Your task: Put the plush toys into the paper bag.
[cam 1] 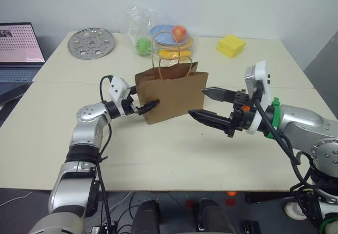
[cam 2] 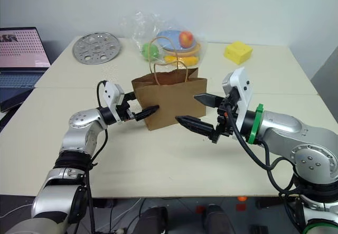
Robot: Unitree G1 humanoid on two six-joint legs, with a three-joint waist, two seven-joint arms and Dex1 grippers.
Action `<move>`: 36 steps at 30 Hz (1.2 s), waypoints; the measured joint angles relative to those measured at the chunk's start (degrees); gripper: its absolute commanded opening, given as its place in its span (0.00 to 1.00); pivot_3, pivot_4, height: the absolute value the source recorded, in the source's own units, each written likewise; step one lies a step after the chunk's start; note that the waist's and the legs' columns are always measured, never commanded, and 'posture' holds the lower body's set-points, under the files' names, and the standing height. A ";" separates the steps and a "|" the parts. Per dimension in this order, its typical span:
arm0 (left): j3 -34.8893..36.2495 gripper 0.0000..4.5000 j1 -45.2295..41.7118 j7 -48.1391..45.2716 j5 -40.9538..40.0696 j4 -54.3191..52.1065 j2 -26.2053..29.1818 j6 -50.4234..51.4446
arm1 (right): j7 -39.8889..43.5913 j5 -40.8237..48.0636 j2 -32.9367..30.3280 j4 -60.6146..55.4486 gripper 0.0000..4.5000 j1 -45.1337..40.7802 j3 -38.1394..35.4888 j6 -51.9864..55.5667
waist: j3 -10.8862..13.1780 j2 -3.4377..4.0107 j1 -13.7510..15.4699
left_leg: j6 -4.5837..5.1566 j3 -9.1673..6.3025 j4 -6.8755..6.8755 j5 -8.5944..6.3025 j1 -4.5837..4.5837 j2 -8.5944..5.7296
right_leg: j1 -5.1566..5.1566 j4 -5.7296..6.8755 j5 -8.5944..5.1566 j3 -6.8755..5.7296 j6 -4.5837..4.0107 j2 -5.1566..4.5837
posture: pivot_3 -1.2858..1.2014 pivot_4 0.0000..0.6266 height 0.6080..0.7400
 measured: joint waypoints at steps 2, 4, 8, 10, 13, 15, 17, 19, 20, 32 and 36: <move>-0.49 0.90 -0.77 -0.46 0.72 1.88 -0.53 -1.08 | -0.29 0.17 -0.05 -0.36 1.00 0.27 0.07 0.00 | 0.00 0.00 0.00 | 0.00 -0.01 0.01 0.00 0.00 0.00 | 0.00 0.00 0.00 0.00 0.00 0.00 | 0.52 0.24 1.00; -0.50 0.79 -1.46 -0.80 0.99 3.40 -0.86 -1.75 | -0.64 0.31 -0.07 -0.62 1.00 0.42 0.08 0.00 | 0.00 0.00 0.00 | 0.00 0.00 0.01 0.00 0.00 -0.01 | 0.00 0.00 0.00 0.01 0.00 0.00 | 0.52 0.24 1.00; -0.49 0.51 -1.89 -1.57 1.03 4.66 -0.94 -2.38 | -1.17 0.50 -0.10 -1.16 1.00 0.43 0.08 0.00 | 0.00 0.00 0.00 | 0.00 0.00 0.02 0.00 0.00 0.00 | 0.00 0.00 0.00 0.01 0.00 0.00 | 0.52 0.24 1.00; -0.49 0.37 -2.00 -1.92 1.03 4.67 -0.95 -2.40 | -1.33 0.54 -0.23 -1.33 1.00 0.48 0.08 0.00 | 0.00 0.00 0.00 | 0.00 0.00 0.01 0.00 -0.01 0.00 | 0.00 0.01 0.00 0.01 0.00 0.00 | 0.52 0.24 1.00; -0.49 0.18 -2.09 -2.46 1.03 4.67 -1.00 -2.43 | -1.40 0.55 -0.42 -1.51 1.00 0.67 0.08 0.00 | 0.00 0.00 0.00 | 0.00 0.00 0.01 0.00 0.00 0.00 | 0.00 0.01 0.00 0.01 0.00 0.00 | 0.52 0.24 1.00; -0.48 0.04 -2.15 -2.68 1.01 4.67 -1.04 -2.39 | -1.47 0.55 -0.43 -1.52 1.00 0.81 0.09 0.00 | 0.00 0.00 0.00 | 0.00 0.00 0.01 0.00 0.00 0.00 | 0.00 0.01 0.00 0.01 0.00 0.00 | 0.52 0.24 1.00; -0.46 0.01 -2.19 -2.89 0.91 4.67 -1.25 -2.18 | -1.60 0.56 -0.43 -1.56 1.00 0.81 0.09 0.00 | 0.00 0.00 0.00 | 0.00 0.00 0.01 0.00 -0.01 0.00 | 0.00 0.01 0.00 0.01 0.00 0.00 | 0.52 0.24 1.00; -0.46 0.01 -2.31 -3.04 0.90 4.67 -1.33 -1.95 | -1.64 0.56 -0.51 -1.60 1.00 0.81 0.10 0.00 | 0.00 0.00 0.00 | 0.00 0.00 0.02 0.00 -0.01 -0.01 | 0.00 0.01 0.00 0.01 0.00 0.00 | 0.52 0.24 1.00; -0.46 0.01 -2.48 -3.17 0.90 4.66 -1.33 -1.70 | -1.60 0.57 -0.68 -1.61 1.00 0.82 0.09 0.00 | 0.00 0.00 0.00 | 0.00 0.00 0.02 0.00 -0.01 -0.01 | 0.00 0.01 0.00 0.01 0.00 0.00 | 0.52 0.24 1.00; -3.45 0.01 -7.54 -15.40 -4.34 -7.73 -1.95 11.94 | 2.16 13.59 -17.81 0.21 1.00 -2.01 -8.57 2.07 | 0.04 -0.02 0.06 | 0.02 -0.06 -0.02 -0.01 -0.11 -0.03 | 0.02 -0.20 0.00 -0.02 0.00 -0.01 | 0.52 0.24 1.00; -7.53 0.01 -7.69 -22.93 -3.00 -5.04 -1.93 10.04 | 2.03 18.67 -21.11 -0.62 1.00 -0.48 -8.87 2.38 | 0.04 -0.01 -0.29 | 0.02 -0.10 -0.04 -0.01 -0.06 0.03 | 0.01 -0.13 0.00 -0.02 0.00 0.08 | 0.52 0.24 1.00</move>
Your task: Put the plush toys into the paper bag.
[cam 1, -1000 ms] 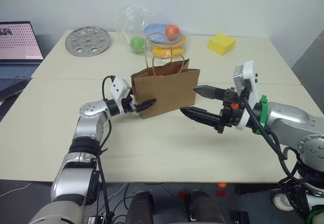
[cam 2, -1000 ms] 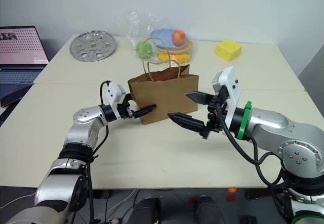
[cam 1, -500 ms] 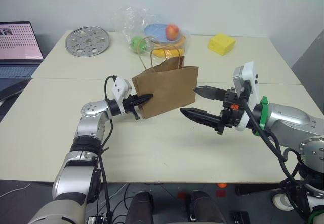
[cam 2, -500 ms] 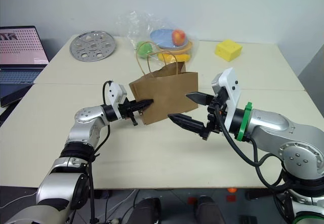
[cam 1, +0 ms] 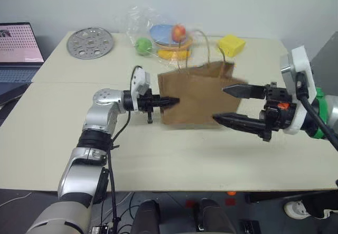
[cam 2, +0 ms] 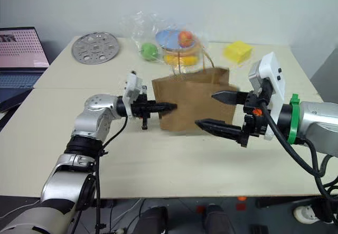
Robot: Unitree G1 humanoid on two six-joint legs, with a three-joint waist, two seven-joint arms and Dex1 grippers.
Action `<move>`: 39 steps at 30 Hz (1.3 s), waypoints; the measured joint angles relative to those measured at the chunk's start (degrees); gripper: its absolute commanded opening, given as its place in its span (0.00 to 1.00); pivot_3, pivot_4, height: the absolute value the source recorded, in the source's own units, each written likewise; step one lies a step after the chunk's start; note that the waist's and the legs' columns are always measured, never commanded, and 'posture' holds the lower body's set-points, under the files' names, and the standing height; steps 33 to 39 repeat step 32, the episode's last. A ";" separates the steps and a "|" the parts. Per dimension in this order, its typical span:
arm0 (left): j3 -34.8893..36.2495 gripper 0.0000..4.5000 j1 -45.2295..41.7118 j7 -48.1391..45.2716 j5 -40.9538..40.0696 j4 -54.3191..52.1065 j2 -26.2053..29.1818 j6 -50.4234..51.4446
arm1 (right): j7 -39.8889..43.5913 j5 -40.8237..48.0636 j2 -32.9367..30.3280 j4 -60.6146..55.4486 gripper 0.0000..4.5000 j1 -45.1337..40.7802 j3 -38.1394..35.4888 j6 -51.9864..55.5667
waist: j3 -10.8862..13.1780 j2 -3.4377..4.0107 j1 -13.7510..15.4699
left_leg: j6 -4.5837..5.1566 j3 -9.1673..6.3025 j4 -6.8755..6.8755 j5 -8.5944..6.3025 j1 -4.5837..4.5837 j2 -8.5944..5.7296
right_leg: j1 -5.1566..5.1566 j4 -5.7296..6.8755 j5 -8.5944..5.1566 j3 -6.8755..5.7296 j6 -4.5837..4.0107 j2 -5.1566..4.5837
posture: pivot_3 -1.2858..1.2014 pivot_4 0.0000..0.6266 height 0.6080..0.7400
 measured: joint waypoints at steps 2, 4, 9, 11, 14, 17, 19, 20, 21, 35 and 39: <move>-1.44 0.01 -0.33 -2.19 1.58 3.47 -0.15 -2.47 | -1.05 1.56 -0.11 -1.03 1.00 1.21 0.15 -0.42 | 0.00 0.00 0.02 | 0.00 -0.03 0.01 0.00 0.00 0.00 | -0.01 0.02 0.00 0.00 0.00 0.02 | 0.52 0.24 1.00; -1.61 0.01 -0.54 -2.79 2.54 5.96 -0.33 -4.02 | -1.78 2.03 -0.13 -1.56 1.00 1.44 0.29 -0.77 | 0.00 0.00 0.03 | 0.01 -0.02 0.04 0.01 -0.01 0.00 | -0.01 0.02 0.00 0.01 0.00 0.01 | 0.52 0.24 1.00; -1.81 0.20 -2.14 -3.91 3.70 11.62 -1.77 -7.12 | -4.28 3.67 -0.23 -2.11 1.00 3.28 0.63 -2.11 | 0.00 0.00 0.23 | 0.00 0.01 0.09 0.00 -0.11 -0.06 | -0.01 -0.09 0.00 0.04 0.00 -0.08 | 0.52 0.24 1.00; -1.68 0.32 -2.43 -3.93 3.67 11.91 -1.88 -7.13 | -4.45 4.18 -0.84 -2.14 1.00 3.75 0.64 -2.31 | 0.00 0.00 0.23 | 0.00 -0.01 0.09 0.00 -0.15 -0.07 | -0.01 -0.12 0.00 0.03 0.00 -0.09 | 0.52 0.24 1.00; -1.27 0.50 -2.46 -4.54 3.42 10.79 -1.06 -6.44 | -4.52 4.44 -2.00 -2.13 1.00 4.15 0.60 -2.88 | 0.00 0.00 0.23 | 0.00 -0.06 0.07 0.00 -0.15 -0.05 | -0.02 -0.12 0.00 -0.03 0.00 -0.06 | 0.52 0.24 1.00; -0.45 0.71 -2.23 -4.65 2.87 7.35 1.52 -4.36 | -4.53 5.42 -2.99 -2.01 1.00 5.75 0.08 -3.31 | 0.00 0.00 0.16 | 0.00 -0.11 0.05 0.00 -0.14 -0.01 | -0.03 -0.07 0.00 -0.06 0.01 -0.02 | 0.52 0.24 1.00; 0.64 0.83 -1.64 -4.23 2.33 4.49 3.87 -3.01 | -4.81 6.55 -4.31 -1.88 1.00 7.33 -1.70 -3.47 | 0.00 0.00 0.09 | 0.00 -0.11 0.04 0.00 -0.12 0.00 | -0.04 -0.06 0.00 -0.06 0.01 -0.02 | 0.52 0.24 1.00; 1.56 0.91 -0.34 -3.57 1.56 1.08 5.72 -0.94 | -4.77 7.02 -5.34 -1.94 1.00 10.10 -4.58 -3.40 | 0.00 0.00 0.12 | 0.00 -0.13 0.02 0.00 -0.13 0.02 | -0.04 -0.07 0.00 -0.08 0.01 -0.02 | 0.52 0.24 1.00; 3.01 0.97 1.14 -2.69 0.58 -2.14 8.30 1.71 | -4.34 6.91 -6.42 -1.83 1.00 13.58 -8.10 -2.96 | 0.01 -0.01 0.09 | 0.00 -0.16 0.00 0.00 -0.13 0.04 | -0.02 -0.07 -0.01 -0.08 0.01 -0.03 | 0.52 0.24 1.00; 11.90 0.99 17.18 17.76 -2.27 -32.31 17.25 19.47 | 5.26 -23.12 0.39 6.49 1.00 35.75 -20.31 -10.75 | -0.03 -0.03 0.36 | 0.06 -0.14 0.16 0.07 0.11 -0.04 | 0.17 -0.07 -0.17 0.18 0.25 -0.27 | 0.52 0.24 1.00; 11.90 0.99 17.18 17.76 -2.27 -32.31 17.25 19.47 | 5.26 -23.12 0.39 6.49 1.00 35.75 -20.31 -10.75 | -0.03 -0.03 0.36 | 0.06 -0.14 0.16 0.07 0.11 -0.04 | 0.17 -0.07 -0.17 0.18 0.25 -0.27 | 0.52 0.24 1.00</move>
